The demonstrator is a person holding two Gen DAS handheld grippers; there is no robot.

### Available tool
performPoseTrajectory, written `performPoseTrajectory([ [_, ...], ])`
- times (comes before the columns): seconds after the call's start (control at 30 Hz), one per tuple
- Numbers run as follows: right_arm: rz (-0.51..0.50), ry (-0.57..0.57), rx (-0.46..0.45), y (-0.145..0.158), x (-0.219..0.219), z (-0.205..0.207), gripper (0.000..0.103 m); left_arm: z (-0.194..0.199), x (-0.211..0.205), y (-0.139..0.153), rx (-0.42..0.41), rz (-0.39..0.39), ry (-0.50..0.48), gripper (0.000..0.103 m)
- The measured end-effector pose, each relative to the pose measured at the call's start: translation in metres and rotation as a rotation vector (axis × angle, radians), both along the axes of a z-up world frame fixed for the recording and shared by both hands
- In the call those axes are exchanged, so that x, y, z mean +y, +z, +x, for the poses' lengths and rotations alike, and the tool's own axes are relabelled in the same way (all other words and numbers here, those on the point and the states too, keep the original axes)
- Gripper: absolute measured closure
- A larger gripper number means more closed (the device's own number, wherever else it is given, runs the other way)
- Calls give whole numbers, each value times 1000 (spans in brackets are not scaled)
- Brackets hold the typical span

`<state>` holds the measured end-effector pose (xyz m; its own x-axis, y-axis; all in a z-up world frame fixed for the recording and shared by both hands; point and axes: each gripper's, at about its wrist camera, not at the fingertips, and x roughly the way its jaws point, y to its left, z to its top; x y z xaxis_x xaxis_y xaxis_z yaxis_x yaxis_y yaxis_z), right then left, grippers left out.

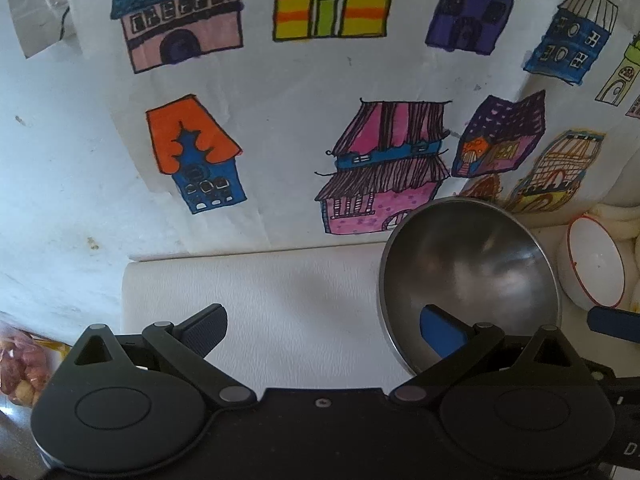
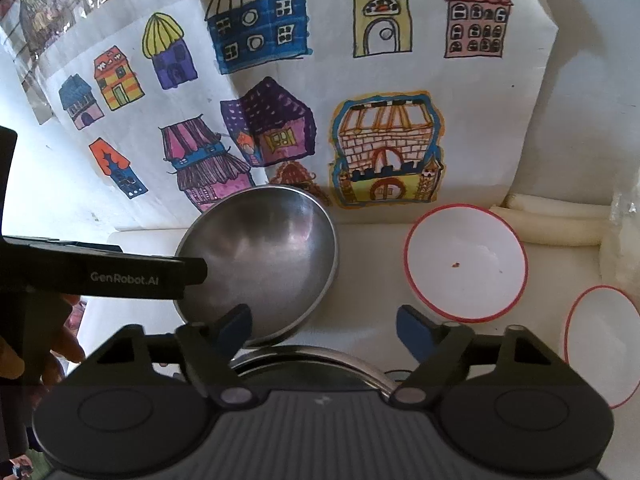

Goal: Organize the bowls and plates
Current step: 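Close the left gripper on the small bowl rim while the right gripper closes too, then lift the steel bowl with both grippers and carry it to open table space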

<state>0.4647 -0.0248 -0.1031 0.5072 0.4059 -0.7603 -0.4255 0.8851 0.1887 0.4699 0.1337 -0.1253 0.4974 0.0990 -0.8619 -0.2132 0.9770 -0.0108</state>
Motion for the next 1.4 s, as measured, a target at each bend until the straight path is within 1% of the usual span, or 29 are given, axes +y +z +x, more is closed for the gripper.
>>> performPoseTrajectory([
  [0.07, 3, -3, 1, -1, 2, 1, 25, 1, 0, -1, 0, 1, 2, 1],
  [0.13, 8, -5, 2, -2, 4, 2, 31, 1, -1, -1, -3, -2, 2, 1],
  [0.17, 9, -7, 3, -2, 5, 2, 32, 1, -1, -1, -5, -1, 4, 3],
  [0.23, 16, -12, 5, -3, 7, 4, 40, 0, -1, 0, -7, -19, 1, 9],
  [0.27, 21, -14, 6, -4, 8, 5, 43, 0, -1, 0, -8, -45, -3, 15],
  [0.3, 24, -13, 6, -4, 10, 6, 49, 0, 1, -1, -10, -78, -3, 21],
  [0.33, 28, -10, 9, -4, 11, 6, 58, 0, 1, -1, -12, -105, -2, 24],
  [0.37, 30, -8, 14, -5, 12, 8, 61, 1, 1, -2, -12, -124, -5, 30],
  [0.4, 32, -10, 21, -7, 14, 10, 65, 1, 1, -3, -10, -136, -9, 39],
  [0.43, 33, -16, 25, -8, 15, 11, 67, 1, 0, -4, -7, -146, -12, 45],
  [0.47, 36, -20, 29, -9, 15, 13, 70, 2, 0, -5, -2, -157, -13, 59],
  [0.5, 36, -24, 30, -9, 15, 14, 76, 3, 0, -8, 5, -171, -10, 70],
  [0.53, 37, -25, 31, -10, 15, 15, 81, 3, 1, -9, 8, -185, -7, 74],
  [0.57, 37, -25, 32, -10, 14, 15, 82, 3, 1, -10, 8, -197, -6, 84],
  [0.6, 36, -23, 30, -10, 15, 15, 83, 3, 1, -11, 7, -205, -5, 90],
  [0.73, 20, -15, 12, -8, 16, 12, 84, -2, 1, -10, -8, -199, -5, 91],
  [0.9, 38, -7, -41, 8, 8, 2, 84, -10, -1, 6, -68, -211, -5, 91],
  [1.0, 53, -17, -78, 21, -2, -6, 84, -13, -9, 20, -100, -207, -20, 91],
  [1.13, 71, -34, -120, 38, -25, -17, 84, -19, -30, 39, -139, -217, -37, 91],
  [1.27, 65, -38, -161, 53, -55, -30, 84, -30, -59, 56, -174, -230, -56, 91],
  [1.4, 72, -56, -158, 55, -96, -45, 84, -46, -94, 66, -185, -248, -86, 91],
])
